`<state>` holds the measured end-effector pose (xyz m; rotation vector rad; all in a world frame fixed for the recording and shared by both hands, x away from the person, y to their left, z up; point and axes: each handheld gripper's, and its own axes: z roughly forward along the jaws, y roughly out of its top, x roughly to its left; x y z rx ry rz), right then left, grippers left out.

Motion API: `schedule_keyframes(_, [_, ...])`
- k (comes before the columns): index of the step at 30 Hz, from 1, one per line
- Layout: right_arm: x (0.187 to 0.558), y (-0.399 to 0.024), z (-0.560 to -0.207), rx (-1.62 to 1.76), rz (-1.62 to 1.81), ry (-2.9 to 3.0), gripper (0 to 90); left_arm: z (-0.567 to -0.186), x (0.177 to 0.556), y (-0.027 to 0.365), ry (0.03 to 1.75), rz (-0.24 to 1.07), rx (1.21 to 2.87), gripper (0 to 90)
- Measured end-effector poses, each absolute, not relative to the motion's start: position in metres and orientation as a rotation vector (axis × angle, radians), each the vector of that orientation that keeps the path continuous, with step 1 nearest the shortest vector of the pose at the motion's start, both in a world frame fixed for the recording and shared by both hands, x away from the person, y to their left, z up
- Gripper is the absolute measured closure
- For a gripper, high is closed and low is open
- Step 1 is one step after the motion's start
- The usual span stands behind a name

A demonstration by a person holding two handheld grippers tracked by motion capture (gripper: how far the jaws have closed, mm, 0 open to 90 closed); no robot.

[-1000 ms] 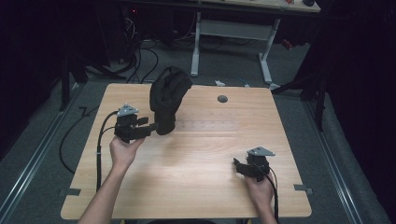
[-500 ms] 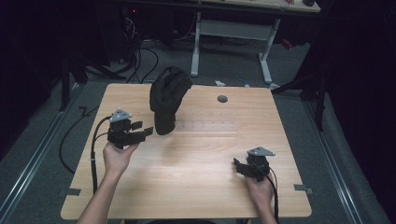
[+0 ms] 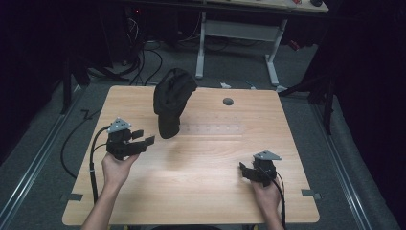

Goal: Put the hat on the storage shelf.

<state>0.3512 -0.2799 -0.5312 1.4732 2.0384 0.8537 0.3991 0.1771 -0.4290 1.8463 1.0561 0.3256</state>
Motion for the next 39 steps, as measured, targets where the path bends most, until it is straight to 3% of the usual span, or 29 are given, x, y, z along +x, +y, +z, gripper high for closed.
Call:
schedule_keyframes(26, [0.351, -0.28, -0.531, 1.475, 0.853, 2.038, 32.0, -0.455, 0.378, 0.179, 1.093, 0.289, 1.85, 40.8])
schedule_keyframes(39, [0.351, -0.28, -0.531, 1.473, 0.854, 2.038, 32.0, -0.515, 0.37, 0.167, 1.167, 0.356, 1.988, 38.2])
